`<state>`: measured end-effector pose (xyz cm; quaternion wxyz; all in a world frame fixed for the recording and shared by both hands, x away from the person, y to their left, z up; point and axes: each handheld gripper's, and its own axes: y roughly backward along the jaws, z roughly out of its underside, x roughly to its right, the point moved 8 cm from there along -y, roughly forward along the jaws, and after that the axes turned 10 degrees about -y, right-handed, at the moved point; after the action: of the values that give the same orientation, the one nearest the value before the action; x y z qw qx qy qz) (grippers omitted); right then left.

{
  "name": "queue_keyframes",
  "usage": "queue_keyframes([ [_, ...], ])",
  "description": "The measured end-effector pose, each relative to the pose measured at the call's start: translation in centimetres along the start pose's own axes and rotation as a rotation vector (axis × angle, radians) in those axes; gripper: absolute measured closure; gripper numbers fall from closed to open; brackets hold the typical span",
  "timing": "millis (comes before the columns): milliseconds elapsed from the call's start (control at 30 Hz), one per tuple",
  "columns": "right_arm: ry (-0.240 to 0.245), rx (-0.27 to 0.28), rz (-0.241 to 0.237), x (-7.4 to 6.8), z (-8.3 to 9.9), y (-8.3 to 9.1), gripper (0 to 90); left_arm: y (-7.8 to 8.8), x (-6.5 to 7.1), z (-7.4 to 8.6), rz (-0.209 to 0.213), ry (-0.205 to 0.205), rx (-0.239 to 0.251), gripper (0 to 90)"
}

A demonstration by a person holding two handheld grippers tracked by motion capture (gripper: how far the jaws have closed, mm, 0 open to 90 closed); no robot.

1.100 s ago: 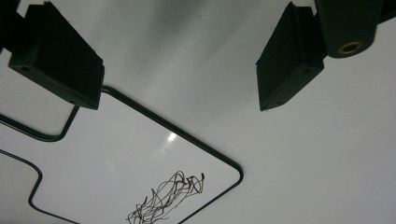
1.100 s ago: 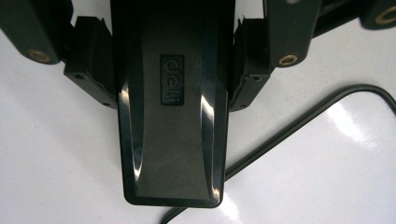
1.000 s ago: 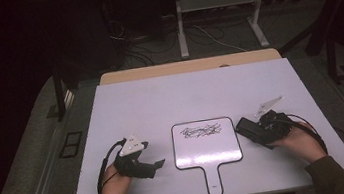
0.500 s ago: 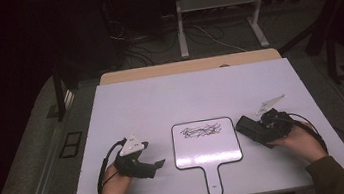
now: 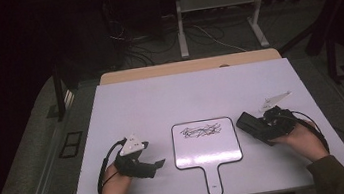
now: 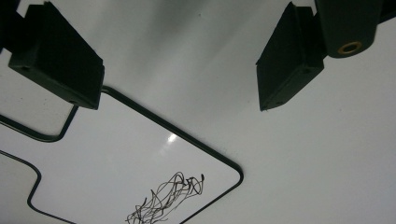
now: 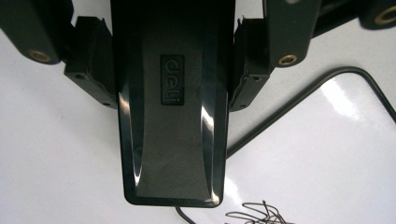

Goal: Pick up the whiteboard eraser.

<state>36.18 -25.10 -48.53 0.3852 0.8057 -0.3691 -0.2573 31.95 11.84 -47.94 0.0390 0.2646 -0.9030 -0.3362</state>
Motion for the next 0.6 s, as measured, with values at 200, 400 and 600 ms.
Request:
queue_keyframes([
  [200, 0.0, 0.026, -0.006, -0.2, -0.8, 0.5, 38.9, -0.1, 0.0, -0.1, -0.004, 0.016, 0.013, 14.1],
  [400, 0.01, 0.034, -0.019, -0.5, -1.3, 0.7, 38.8, 0.0, 0.0, 0.0, -0.002, 0.011, 0.005, 14.1],
  [600, 0.017, 0.047, -0.034, -1.1, -2.1, 0.7, 38.8, -0.1, 0.0, -0.1, -0.004, 0.015, 0.009, 14.1],
])
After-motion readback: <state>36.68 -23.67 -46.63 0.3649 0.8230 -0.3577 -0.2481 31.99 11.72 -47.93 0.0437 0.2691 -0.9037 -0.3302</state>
